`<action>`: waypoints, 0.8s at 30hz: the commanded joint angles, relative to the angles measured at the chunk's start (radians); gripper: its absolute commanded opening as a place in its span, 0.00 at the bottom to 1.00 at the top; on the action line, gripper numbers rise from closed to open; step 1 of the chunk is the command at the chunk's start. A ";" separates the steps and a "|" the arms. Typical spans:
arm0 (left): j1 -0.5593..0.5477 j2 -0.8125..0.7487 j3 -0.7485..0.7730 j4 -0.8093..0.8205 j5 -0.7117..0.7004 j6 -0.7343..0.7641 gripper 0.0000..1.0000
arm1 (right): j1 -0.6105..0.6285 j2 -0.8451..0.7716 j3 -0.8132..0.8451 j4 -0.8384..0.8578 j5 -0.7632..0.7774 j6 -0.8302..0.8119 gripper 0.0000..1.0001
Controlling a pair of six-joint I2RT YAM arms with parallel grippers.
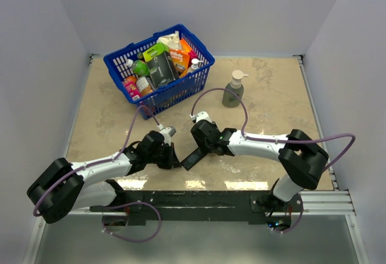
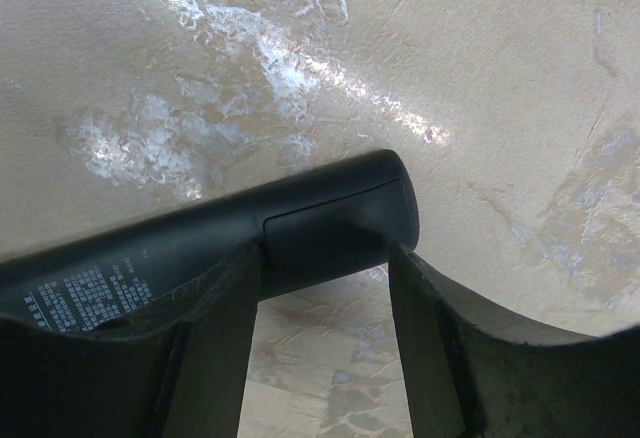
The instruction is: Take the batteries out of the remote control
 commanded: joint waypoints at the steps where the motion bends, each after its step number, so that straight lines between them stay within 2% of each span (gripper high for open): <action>1: -0.003 -0.018 0.001 0.018 -0.010 0.014 0.00 | 0.001 0.007 0.025 -0.020 0.040 0.009 0.57; 15: -0.003 -0.014 -0.002 0.017 -0.021 0.013 0.00 | 0.016 0.041 0.068 -0.101 0.199 0.035 0.55; 24: -0.003 -0.012 -0.002 0.012 -0.021 0.014 0.00 | 0.024 0.029 0.074 -0.106 0.227 0.037 0.55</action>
